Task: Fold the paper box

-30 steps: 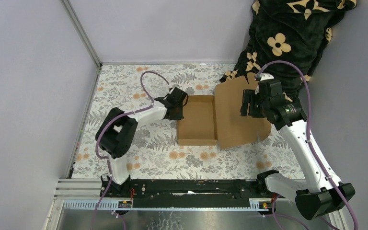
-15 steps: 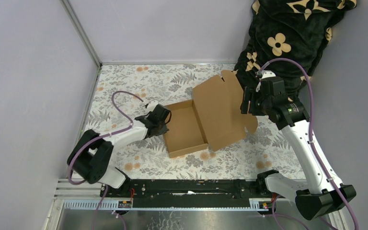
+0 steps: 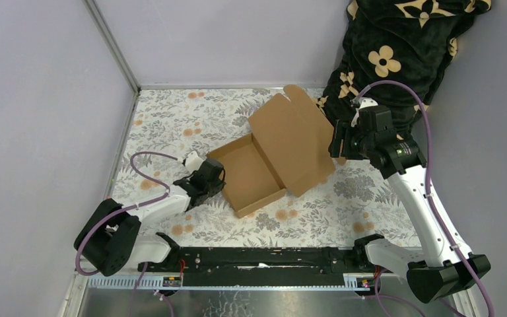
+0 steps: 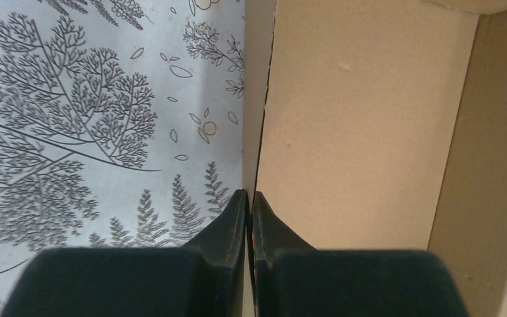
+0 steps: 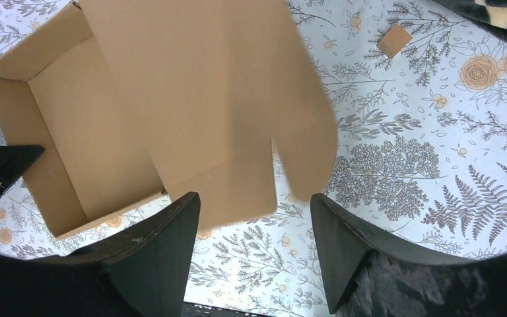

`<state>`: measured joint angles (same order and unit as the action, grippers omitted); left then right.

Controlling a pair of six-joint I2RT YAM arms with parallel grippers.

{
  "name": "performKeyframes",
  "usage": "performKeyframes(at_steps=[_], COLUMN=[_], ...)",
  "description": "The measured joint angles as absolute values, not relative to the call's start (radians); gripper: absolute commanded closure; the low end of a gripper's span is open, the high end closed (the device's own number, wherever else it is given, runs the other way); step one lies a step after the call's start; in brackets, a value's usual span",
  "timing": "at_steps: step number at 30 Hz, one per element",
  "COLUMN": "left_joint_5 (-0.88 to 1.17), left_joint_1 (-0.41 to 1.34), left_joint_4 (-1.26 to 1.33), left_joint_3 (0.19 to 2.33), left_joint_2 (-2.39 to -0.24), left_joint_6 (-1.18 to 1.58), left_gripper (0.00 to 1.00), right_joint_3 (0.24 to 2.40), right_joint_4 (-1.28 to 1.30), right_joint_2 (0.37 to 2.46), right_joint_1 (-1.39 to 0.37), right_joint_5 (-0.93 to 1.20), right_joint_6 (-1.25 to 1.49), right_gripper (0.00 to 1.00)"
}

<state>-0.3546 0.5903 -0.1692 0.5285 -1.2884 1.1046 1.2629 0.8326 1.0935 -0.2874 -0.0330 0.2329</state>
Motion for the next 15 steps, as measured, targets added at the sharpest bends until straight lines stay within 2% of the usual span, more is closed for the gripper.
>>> performKeyframes(at_steps=[4,5,7,10,12,15], left_joint_5=[-0.389,-0.404,-0.427,-0.456,-0.474,-0.491], left_joint_1=[0.617,0.629,0.648,0.673,0.692,0.724], left_joint_4=[-0.104,-0.101,-0.105,-0.125,-0.142,-0.163], left_joint_3=[0.502,0.505,0.518,0.562,0.611,0.691], left_joint_2=[-1.297,-1.304,-1.321,-1.346,-1.362,-1.394], left_joint_6=[1.217,1.245,1.291,1.346,1.372,1.400], left_gripper=[0.87,0.81,0.56,0.35,0.26,0.23], right_joint_3=[1.263,1.263,1.263,1.263,1.259,1.239], right_joint_4=[0.833,0.833,0.833,0.833,0.830,0.825], right_joint_2=[1.098,1.099,1.103,1.114,1.125,1.135], right_joint_1=[-0.287,-0.287,-0.287,-0.287,-0.287,-0.287], right_joint_5=[-0.031,-0.027,-0.006,0.027,0.049,0.077], right_joint_6=[0.234,0.234,0.234,0.236,0.240,0.248], right_gripper=[0.32,0.33,0.36,0.38,0.39,0.42])
